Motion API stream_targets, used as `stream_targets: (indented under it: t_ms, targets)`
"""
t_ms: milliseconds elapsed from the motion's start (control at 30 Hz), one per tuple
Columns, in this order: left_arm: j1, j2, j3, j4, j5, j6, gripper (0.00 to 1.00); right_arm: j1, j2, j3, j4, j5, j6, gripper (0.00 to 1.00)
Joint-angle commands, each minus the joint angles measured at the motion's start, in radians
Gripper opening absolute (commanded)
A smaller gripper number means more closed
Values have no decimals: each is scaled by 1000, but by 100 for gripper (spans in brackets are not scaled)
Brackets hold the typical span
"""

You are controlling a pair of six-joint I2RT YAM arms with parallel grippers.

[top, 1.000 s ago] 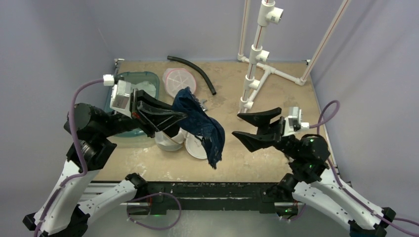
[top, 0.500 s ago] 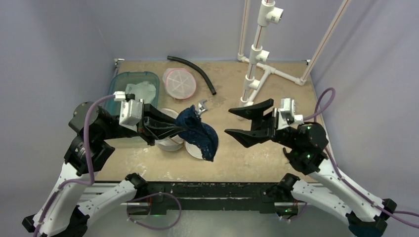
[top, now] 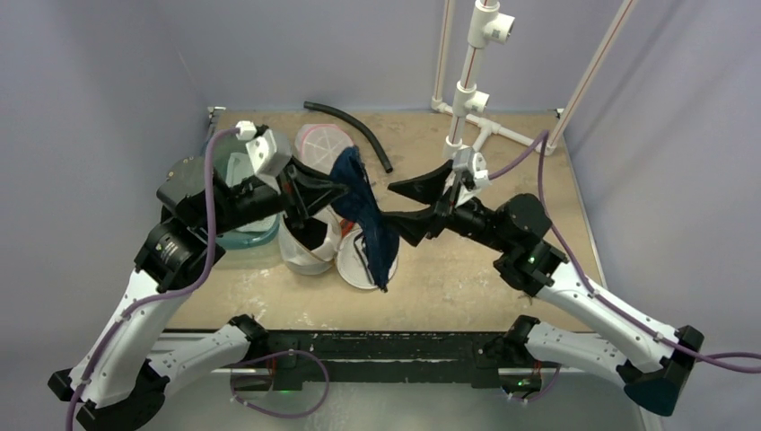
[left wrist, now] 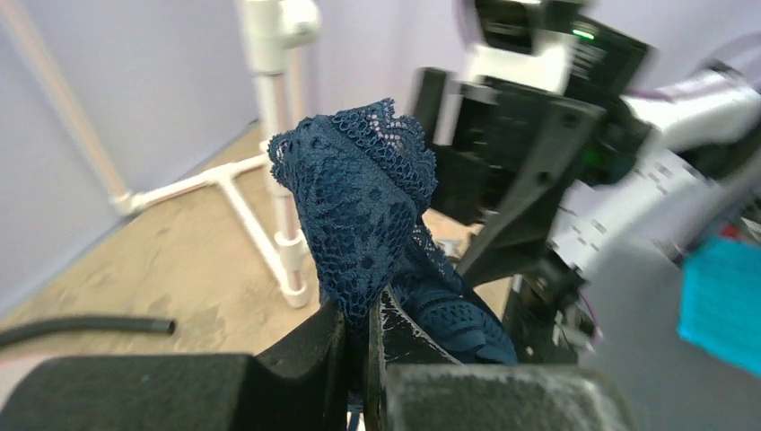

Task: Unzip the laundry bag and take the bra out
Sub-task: Pick up the bra from the laundry bag.

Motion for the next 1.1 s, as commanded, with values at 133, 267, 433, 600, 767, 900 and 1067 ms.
stream_targets:
  t_ms: [133, 267, 433, 600, 767, 900, 1067]
  targets:
    - [4, -56, 7, 46, -734, -391, 0, 3, -101, -28, 94, 398, 42, 68]
    - [5, -59, -17, 19, -904, -588, 0, 11, 6, 83, 12, 366, 44, 66]
    - [4, -22, 26, -45, -989, -748, 0, 59, 117, 136, -8, 404, 20, 65]
    - [5, 16, 92, -134, -1069, -883, 0, 188, 214, 168, 43, 573, -80, 66]
    - [5, 64, 192, -270, -1133, -998, 0, 232, 242, 152, 144, 647, -111, 65]
    - [4, 63, 197, -294, -1138, -1041, 0, 240, 265, 156, 199, 622, -112, 65]
    - [6, 49, 163, -285, -1125, -1096, 0, 243, 305, 167, 272, 593, -95, 64]
